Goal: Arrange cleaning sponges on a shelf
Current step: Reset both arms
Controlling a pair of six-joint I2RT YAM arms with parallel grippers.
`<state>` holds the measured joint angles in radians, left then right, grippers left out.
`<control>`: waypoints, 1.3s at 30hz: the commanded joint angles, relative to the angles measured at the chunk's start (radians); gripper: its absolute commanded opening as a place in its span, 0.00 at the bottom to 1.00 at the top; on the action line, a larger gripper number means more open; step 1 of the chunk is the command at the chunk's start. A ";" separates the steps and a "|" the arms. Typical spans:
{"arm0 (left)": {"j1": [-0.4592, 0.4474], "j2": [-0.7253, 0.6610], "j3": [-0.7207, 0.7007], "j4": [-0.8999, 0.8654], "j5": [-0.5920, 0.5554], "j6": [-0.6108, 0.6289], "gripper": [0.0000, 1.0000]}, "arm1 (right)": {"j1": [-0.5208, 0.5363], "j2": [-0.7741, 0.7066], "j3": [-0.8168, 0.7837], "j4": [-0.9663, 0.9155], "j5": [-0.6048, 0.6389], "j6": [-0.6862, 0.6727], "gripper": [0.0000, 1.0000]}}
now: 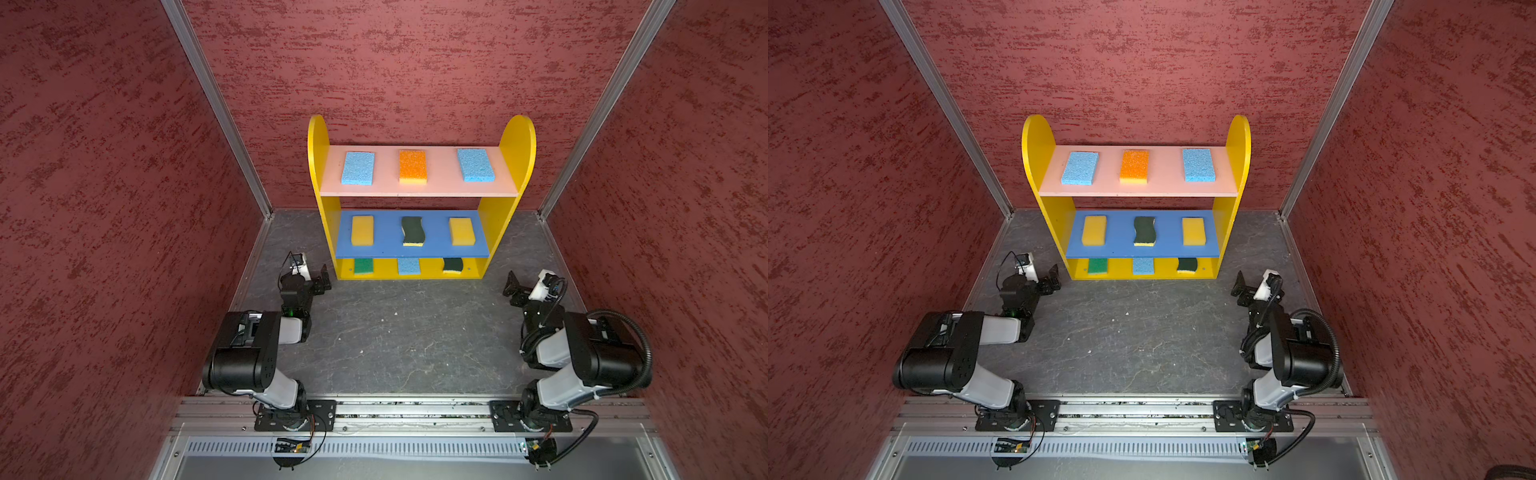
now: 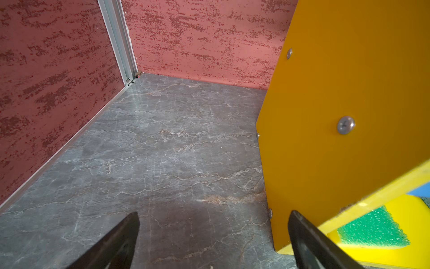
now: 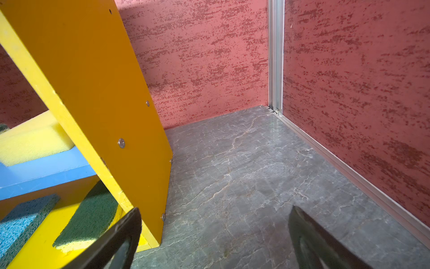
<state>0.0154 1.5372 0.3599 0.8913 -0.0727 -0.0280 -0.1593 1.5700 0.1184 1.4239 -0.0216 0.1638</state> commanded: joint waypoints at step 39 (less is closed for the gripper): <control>-0.004 -0.001 0.008 0.026 -0.006 0.014 0.99 | 0.006 -0.018 0.103 -0.143 -0.120 -0.075 0.99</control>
<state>0.0154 1.5372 0.3599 0.8913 -0.0727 -0.0280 -0.1562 1.5650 0.2260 1.2442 -0.1387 0.1116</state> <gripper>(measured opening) 0.994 0.989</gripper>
